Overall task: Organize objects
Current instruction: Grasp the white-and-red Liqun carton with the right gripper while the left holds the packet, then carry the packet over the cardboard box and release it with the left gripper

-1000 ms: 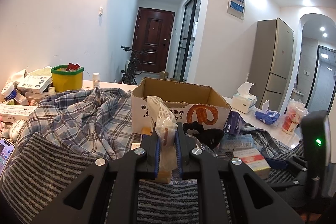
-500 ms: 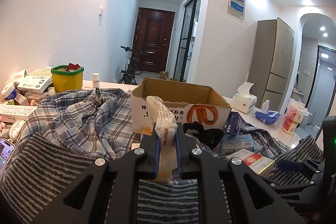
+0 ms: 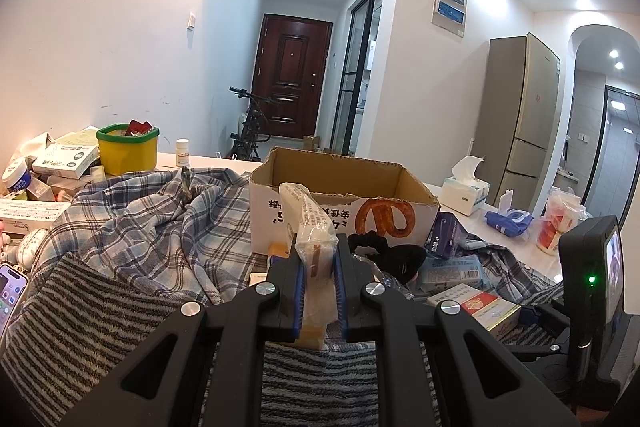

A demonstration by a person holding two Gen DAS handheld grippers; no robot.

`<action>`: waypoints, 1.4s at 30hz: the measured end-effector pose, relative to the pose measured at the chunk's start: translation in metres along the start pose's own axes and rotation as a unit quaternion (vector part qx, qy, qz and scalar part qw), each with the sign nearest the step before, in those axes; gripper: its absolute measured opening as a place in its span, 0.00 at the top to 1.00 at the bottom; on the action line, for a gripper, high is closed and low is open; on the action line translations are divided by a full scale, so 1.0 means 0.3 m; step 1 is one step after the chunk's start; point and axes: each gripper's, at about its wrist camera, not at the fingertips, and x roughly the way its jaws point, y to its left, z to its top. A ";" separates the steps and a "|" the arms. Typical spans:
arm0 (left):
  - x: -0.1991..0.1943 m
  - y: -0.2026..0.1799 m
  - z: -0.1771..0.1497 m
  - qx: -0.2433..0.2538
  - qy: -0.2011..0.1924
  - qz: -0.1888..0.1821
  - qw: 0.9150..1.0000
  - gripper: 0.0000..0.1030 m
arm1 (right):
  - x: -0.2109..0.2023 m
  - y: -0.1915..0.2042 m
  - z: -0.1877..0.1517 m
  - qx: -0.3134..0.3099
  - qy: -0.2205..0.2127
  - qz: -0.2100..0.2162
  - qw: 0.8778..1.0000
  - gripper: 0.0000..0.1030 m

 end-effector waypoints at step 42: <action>-0.090 -0.024 0.187 0.030 -0.023 -0.023 0.999 0.87 | -0.327 -0.046 0.226 -0.001 -0.258 0.035 0.965 0.47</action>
